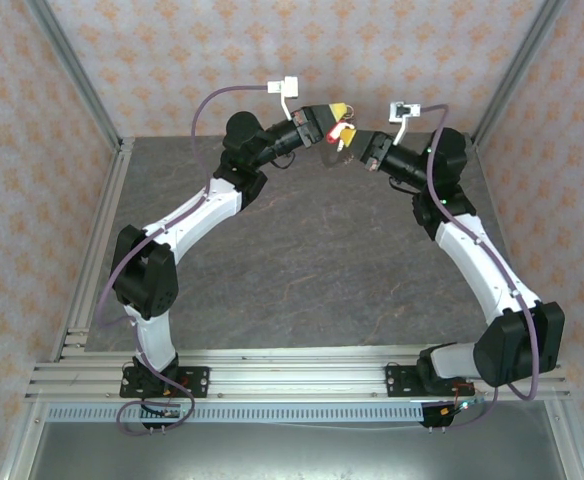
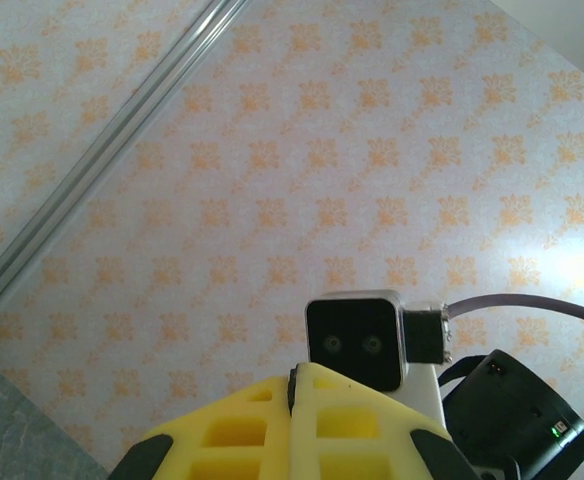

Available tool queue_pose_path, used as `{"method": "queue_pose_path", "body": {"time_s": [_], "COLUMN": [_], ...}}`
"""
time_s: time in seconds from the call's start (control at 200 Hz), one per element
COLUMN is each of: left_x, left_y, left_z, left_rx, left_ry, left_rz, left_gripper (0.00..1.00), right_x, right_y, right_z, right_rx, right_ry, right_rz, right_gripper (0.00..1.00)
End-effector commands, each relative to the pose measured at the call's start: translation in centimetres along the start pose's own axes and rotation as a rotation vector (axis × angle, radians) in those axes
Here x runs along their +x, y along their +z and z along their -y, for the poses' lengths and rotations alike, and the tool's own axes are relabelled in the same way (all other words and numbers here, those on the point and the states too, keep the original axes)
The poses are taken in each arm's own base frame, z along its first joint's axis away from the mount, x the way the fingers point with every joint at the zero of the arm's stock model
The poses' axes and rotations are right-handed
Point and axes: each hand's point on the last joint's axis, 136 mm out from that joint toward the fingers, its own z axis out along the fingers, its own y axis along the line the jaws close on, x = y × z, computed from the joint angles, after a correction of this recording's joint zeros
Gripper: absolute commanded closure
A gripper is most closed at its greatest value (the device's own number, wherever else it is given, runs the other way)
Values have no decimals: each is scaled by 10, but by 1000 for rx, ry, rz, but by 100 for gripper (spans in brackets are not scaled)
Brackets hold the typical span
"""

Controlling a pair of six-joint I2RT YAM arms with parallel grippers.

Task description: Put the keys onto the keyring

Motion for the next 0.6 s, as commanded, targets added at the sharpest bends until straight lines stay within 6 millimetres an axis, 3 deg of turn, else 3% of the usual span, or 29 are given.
{"method": "queue_pose_path", "body": {"time_s": [0.0, 0.08, 0.245, 0.596], "left_x": [-16, -15, -14, -1], "left_y": [-4, -3, -4, -7], "left_z": [38, 37, 37, 32], "left_rx": [64, 61, 62, -27], "left_ry": [66, 63, 64, 156], "left_rz": [40, 38, 37, -18], "left_gripper": [100, 100, 100, 100], "right_x": [15, 25, 29, 10], "right_y": [10, 15, 16, 11], "right_z": [-16, -12, -2, 9], "right_rx": [-24, -10, 32, 158], "right_ry": [-65, -64, -64, -48], "right_rz": [-72, -111, -112, -51], "right_gripper": [100, 100, 100, 100]}}
